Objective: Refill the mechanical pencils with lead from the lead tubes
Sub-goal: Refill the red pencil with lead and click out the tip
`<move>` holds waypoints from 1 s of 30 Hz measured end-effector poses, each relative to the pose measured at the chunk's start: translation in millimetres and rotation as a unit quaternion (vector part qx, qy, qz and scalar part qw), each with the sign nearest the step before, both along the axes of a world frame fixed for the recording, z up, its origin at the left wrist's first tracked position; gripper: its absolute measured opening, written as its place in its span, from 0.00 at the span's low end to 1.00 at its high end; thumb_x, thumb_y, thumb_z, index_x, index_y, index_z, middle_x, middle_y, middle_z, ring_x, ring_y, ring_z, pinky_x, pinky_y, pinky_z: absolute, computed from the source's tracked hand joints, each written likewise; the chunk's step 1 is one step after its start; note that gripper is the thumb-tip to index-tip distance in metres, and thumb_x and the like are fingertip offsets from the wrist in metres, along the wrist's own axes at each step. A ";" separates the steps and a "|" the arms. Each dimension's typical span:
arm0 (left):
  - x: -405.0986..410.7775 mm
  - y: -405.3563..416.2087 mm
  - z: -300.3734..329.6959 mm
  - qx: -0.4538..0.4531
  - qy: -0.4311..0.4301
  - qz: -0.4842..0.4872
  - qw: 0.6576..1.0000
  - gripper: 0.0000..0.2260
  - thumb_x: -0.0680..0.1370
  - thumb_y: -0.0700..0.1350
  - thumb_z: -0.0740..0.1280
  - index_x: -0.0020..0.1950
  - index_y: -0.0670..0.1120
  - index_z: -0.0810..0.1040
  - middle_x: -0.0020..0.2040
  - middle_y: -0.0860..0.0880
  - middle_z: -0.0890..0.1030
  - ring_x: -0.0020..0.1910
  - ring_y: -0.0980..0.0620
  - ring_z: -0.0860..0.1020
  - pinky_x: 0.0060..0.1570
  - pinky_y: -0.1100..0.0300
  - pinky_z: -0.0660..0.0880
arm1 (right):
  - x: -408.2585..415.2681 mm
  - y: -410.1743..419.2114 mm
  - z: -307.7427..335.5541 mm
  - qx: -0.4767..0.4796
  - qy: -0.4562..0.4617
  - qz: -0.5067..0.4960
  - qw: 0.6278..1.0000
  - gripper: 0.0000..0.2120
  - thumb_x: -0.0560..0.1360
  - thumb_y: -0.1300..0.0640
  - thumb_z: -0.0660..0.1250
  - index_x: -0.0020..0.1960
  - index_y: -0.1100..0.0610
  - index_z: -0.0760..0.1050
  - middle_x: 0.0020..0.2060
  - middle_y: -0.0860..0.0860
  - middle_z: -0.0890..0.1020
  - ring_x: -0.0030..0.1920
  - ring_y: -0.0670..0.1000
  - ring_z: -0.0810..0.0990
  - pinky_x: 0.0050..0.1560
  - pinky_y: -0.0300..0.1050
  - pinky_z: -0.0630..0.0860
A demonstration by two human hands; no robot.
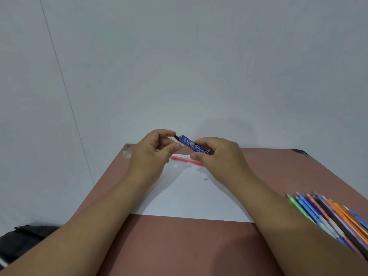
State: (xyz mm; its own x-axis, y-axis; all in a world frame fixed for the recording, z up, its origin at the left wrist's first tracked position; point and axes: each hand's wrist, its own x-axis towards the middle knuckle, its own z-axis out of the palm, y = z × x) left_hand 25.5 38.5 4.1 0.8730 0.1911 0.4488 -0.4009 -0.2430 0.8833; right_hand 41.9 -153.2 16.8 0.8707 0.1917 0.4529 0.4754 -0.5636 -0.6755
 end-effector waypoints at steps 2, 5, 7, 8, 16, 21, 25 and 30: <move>-2.1 0.2 0.0 0.000 0.006 -0.010 1.000 0.11 0.78 0.42 0.73 0.59 0.52 0.80 0.43 0.53 0.84 0.35 0.57 0.78 0.40 0.65 0.77 | 2.2 -0.4 -0.6 0.049 0.025 -0.004 0.999 0.06 0.77 0.52 0.74 0.54 0.47 0.84 0.42 0.42 0.83 0.43 0.43 0.80 0.39 0.33 0.74; -2.6 0.3 -0.2 0.009 0.028 -0.016 0.999 0.10 0.79 0.45 0.71 0.60 0.54 0.81 0.44 0.53 0.85 0.36 0.56 0.80 0.42 0.68 0.76 | 4.8 -0.5 0.1 0.079 0.061 -0.006 0.995 0.07 0.80 0.55 0.68 0.47 0.49 0.84 0.39 0.42 0.83 0.43 0.49 0.79 0.44 0.45 0.76; -1.0 0.0 -1.9 0.000 0.050 -0.035 0.998 0.09 0.80 0.45 0.71 0.59 0.53 0.82 0.46 0.51 0.86 0.43 0.51 0.83 0.45 0.61 0.79 | 4.4 -0.6 0.1 0.073 0.074 -0.003 0.995 0.10 0.81 0.56 0.65 0.45 0.49 0.83 0.40 0.44 0.84 0.44 0.52 0.80 0.48 0.51 0.78; -0.4 -0.6 -2.9 -0.017 0.065 -0.050 0.996 0.08 0.80 0.45 0.70 0.59 0.52 0.82 0.48 0.50 0.86 0.46 0.49 0.84 0.47 0.57 0.80 | 4.1 -1.2 -0.3 0.068 0.075 0.001 0.995 0.11 0.82 0.57 0.64 0.45 0.48 0.83 0.40 0.44 0.84 0.45 0.52 0.80 0.49 0.53 0.78; -6.0 -6.0 9.4 -0.311 0.253 -0.214 0.891 0.30 0.84 0.60 0.55 0.63 0.34 0.77 0.58 0.35 0.83 0.57 0.40 0.84 0.54 0.54 0.82 | 9.2 -8.0 -2.7 -0.020 0.009 0.024 0.999 0.16 0.84 0.62 0.59 0.62 0.42 0.76 0.48 0.48 0.81 0.50 0.48 0.79 0.49 0.43 0.77; -6.0 -3.8 11.0 -0.319 0.291 -0.251 0.866 0.38 0.82 0.67 0.50 0.67 0.33 0.76 0.60 0.33 0.81 0.61 0.39 0.82 0.60 0.53 0.79 | 14.6 -15.6 -6.8 -0.078 -0.096 0.042 0.991 0.22 0.74 0.76 0.62 0.54 0.54 0.84 0.47 0.52 0.76 0.49 0.52 0.77 0.52 0.51 0.75; -6.2 -4.5 10.3 -0.314 0.318 -0.250 0.859 0.40 0.80 0.69 0.52 0.66 0.33 0.77 0.60 0.32 0.81 0.59 0.36 0.82 0.59 0.51 0.79 | 16.4 -14.4 -8.4 -0.090 -0.133 0.038 0.986 0.23 0.75 0.75 0.61 0.56 0.53 0.84 0.46 0.51 0.75 0.49 0.52 0.75 0.51 0.50 0.75; -7.1 -6.1 9.7 -0.328 0.325 -0.264 0.847 0.42 0.79 0.70 0.54 0.67 0.31 0.74 0.61 0.31 0.80 0.59 0.34 0.81 0.58 0.48 0.79 | 14.1 -9.5 -3.3 -0.093 -0.173 0.033 0.980 0.33 0.77 0.73 0.58 0.73 0.44 0.71 0.48 0.47 0.73 0.52 0.52 0.73 0.54 0.47 0.75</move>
